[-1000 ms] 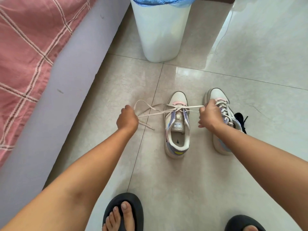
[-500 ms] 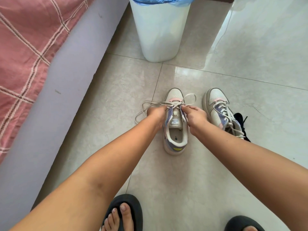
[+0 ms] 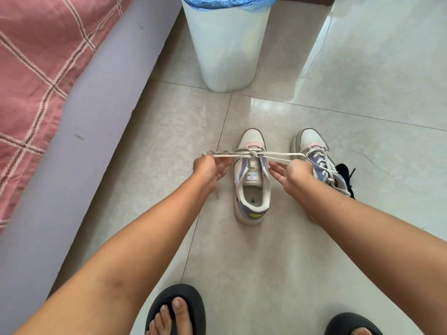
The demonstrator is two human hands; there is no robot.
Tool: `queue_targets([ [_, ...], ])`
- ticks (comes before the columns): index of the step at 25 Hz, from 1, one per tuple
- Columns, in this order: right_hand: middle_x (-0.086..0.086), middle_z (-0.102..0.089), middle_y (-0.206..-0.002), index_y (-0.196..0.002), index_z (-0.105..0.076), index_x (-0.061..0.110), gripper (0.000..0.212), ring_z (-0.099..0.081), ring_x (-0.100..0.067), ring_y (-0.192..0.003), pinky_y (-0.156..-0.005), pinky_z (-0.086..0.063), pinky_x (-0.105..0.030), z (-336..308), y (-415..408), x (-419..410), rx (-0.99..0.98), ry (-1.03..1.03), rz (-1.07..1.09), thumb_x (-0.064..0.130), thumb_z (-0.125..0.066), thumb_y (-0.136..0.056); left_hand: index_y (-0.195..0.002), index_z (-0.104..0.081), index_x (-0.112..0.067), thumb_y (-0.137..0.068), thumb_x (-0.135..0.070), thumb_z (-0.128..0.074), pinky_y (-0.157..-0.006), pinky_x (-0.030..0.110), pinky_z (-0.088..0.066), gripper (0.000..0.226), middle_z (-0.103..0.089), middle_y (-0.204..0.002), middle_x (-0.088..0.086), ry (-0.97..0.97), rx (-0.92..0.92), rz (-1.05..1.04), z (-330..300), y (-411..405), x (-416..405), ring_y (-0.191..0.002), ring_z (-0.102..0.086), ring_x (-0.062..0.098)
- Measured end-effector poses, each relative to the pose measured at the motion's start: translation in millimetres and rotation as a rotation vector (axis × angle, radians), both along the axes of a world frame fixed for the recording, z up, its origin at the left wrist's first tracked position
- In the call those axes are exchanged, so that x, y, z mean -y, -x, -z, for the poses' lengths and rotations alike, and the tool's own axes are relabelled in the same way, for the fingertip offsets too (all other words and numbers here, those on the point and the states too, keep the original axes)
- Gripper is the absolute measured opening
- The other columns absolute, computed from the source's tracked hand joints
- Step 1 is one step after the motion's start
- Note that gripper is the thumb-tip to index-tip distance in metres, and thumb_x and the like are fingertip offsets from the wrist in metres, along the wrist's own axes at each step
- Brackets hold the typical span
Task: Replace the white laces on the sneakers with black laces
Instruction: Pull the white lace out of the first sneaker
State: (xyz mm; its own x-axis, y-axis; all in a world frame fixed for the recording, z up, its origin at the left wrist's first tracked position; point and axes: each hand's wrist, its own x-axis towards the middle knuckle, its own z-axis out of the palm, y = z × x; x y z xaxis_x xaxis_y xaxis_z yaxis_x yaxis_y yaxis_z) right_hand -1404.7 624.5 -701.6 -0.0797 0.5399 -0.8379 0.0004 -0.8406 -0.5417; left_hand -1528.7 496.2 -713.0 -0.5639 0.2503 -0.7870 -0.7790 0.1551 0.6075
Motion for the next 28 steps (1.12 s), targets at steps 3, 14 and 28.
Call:
queue_targets([
  [3,-0.019,-0.059,-0.104,-0.113,-0.044,0.003,0.039,-0.062,-0.03,-0.096,-0.089,-0.048,-0.046,-2.2,1.3,-2.6,0.036,-0.016,0.02,-0.004,-0.011,-0.092,-0.081,-0.041,-0.012,-0.1,-0.008,-0.021,-0.067,0.035,-0.052,0.028,-0.065,-0.06,0.005,-0.079,0.022,-0.208,-1.2,13.5,5.6,-0.054,-0.067,0.017],
  [14,0.002,-0.047,-0.072,-0.095,-0.044,0.02,0.003,-0.043,-0.016,-0.059,-0.056,-0.035,-0.028,-28.5,4.8,-46.8,0.343,-0.814,-0.763,0.023,-0.045,-0.096,-0.095,-0.043,-0.016,-0.099,-0.032,-0.039,-0.061,0.03,-0.037,0.017,-0.053,-0.086,0.002,0.525,-0.673,0.437,-35.9,41.0,21.3,-0.077,-0.049,0.024],
  [28,-0.002,-0.037,-0.06,-0.077,-0.037,0.02,0.023,-0.03,-0.01,-0.041,-0.039,-0.024,-0.016,-44.2,-6.7,-46.6,0.153,-0.485,-0.788,0.015,-0.048,-0.097,-0.128,-0.042,-0.002,-0.096,-0.016,-0.04,-0.088,0.041,-0.042,0.035,-0.044,-0.129,0.018,0.644,-0.995,1.392,-29.1,-45.2,-18.3,-0.113,-0.052,0.038],
])
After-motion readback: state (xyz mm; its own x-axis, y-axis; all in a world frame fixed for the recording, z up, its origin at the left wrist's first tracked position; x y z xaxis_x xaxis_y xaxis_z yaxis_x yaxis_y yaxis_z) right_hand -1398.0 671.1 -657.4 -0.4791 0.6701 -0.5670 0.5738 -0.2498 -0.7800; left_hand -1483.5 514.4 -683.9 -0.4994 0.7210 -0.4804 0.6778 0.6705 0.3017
